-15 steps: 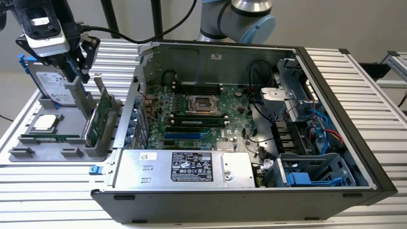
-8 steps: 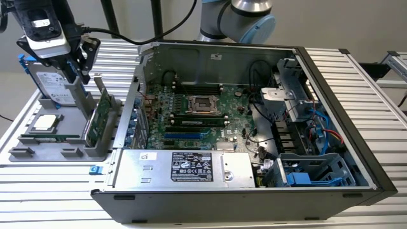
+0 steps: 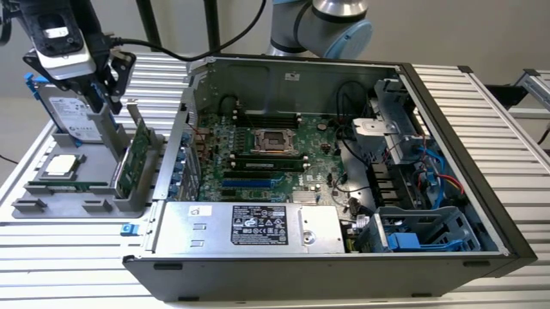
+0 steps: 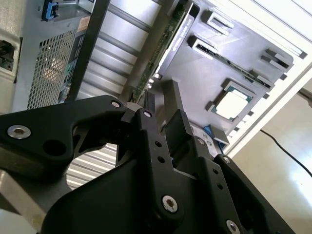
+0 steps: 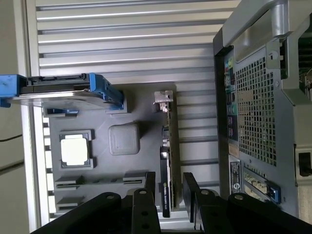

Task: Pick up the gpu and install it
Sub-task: 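Pick up the gpu and move the gpu toward the slot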

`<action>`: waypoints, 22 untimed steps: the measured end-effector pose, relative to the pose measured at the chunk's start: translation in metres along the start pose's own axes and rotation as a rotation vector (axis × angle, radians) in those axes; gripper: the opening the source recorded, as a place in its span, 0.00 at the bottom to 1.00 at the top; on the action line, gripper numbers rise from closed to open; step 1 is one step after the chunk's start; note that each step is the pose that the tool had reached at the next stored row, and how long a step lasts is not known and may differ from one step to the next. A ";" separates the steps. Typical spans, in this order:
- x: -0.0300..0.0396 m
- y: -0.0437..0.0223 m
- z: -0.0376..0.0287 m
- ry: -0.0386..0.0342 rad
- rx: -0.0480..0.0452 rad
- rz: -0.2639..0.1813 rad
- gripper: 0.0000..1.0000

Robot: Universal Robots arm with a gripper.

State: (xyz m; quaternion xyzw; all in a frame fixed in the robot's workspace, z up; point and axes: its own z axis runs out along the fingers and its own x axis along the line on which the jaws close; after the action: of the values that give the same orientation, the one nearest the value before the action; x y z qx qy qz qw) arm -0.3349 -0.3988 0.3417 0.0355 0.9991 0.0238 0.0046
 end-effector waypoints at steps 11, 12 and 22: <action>0.0000 -0.0002 0.0045 0.0001 0.0001 0.000 1.00; 0.0000 -0.0003 0.0049 0.0002 0.0002 0.000 1.00; 0.0001 -0.0004 0.0089 0.0001 0.0001 0.000 1.00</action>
State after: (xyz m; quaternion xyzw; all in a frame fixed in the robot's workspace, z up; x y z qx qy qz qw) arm -0.3349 -0.3988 0.3327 0.0355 0.9991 0.0237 0.0045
